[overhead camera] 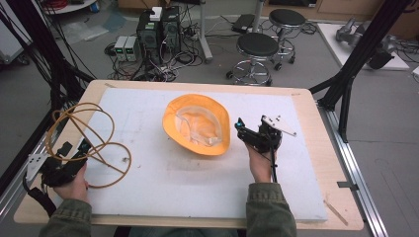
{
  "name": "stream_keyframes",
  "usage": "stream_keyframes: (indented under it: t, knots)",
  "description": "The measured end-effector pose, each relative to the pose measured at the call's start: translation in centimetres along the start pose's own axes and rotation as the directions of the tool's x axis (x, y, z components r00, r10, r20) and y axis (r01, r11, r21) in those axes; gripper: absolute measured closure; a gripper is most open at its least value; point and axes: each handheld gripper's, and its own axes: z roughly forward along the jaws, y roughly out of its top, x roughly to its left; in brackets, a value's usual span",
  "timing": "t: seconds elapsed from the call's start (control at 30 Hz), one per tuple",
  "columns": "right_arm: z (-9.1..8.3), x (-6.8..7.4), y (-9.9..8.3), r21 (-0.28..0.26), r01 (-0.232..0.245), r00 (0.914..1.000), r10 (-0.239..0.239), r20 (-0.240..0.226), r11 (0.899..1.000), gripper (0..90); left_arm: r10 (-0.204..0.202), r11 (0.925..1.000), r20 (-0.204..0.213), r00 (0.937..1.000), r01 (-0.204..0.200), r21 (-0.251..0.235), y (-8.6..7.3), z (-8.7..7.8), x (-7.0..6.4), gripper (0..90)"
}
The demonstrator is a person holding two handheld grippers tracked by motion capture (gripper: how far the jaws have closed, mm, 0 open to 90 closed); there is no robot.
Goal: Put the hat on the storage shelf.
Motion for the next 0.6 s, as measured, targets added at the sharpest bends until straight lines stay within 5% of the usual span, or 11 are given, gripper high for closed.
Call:
stream_keyframes:
  t: [0.3,0.4,0.6]
  knots:
    - [0.9,0.3,0.1,-0.003,0.012,0.9999,-0.012,-0.004,1.0,10.6,0.006,0.9999,-0.006,1.0,-0.006,-0.009,0.1,-0.2,0.0,29.2]
    - [1.5,0.2,0.7,0.022,0.005,0.9974,-0.003,-0.071,1.0,10.6,0.01,0.9999,-0.007,0.9999,-0.01,-0.008,0.1,-0.1,0.0,29.0]
    - [2.2,1.3,1.7,0.021,0.084,0.9942,-0.083,-0.069,0.996,10.6,0.002,1.0,-0.01,0.9999,-0.003,-0.009,0.1,-0.1,0.1,29.0]
